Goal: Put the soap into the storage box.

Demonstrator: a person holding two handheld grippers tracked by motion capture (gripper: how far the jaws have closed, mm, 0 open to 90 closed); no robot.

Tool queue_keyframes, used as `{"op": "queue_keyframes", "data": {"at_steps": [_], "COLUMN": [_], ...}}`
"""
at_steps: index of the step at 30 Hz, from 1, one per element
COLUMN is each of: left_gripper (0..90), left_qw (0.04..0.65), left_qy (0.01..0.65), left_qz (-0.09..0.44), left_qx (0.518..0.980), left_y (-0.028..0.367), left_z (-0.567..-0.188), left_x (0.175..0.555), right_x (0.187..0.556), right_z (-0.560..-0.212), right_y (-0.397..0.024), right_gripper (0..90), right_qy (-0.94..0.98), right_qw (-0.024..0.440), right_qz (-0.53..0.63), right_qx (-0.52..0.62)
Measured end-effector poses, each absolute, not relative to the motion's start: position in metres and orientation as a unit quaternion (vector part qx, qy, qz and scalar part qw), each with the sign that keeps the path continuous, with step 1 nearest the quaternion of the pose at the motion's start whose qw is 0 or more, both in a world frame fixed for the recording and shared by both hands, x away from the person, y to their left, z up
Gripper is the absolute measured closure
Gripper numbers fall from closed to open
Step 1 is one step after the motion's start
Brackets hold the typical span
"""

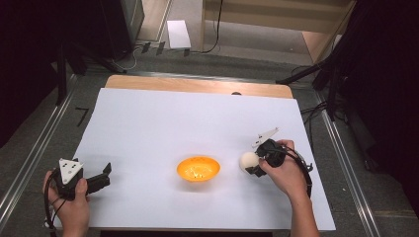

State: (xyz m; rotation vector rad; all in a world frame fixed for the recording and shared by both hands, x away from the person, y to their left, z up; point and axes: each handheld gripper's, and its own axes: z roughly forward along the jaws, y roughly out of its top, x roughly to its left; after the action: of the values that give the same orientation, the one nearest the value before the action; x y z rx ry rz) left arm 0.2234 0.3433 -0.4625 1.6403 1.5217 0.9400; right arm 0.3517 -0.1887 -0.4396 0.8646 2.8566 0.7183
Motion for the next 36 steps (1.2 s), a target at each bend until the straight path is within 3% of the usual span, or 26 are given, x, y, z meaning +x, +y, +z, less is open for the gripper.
{"op": "queue_keyframes", "data": {"at_steps": [36], "left_gripper": [2.0], "left_qw": [0.345], "left_qy": [0.588], "left_qz": [0.362], "left_qx": [0.636], "left_y": [0.342], "left_z": [-0.463], "left_x": [0.224], "right_x": [0.35], "right_z": [-0.446], "right_y": [-0.184], "right_gripper": [25.0], "right_qy": [0.936], "right_qw": [0.021], "right_qz": [0.227], "right_qx": [0.269]}}
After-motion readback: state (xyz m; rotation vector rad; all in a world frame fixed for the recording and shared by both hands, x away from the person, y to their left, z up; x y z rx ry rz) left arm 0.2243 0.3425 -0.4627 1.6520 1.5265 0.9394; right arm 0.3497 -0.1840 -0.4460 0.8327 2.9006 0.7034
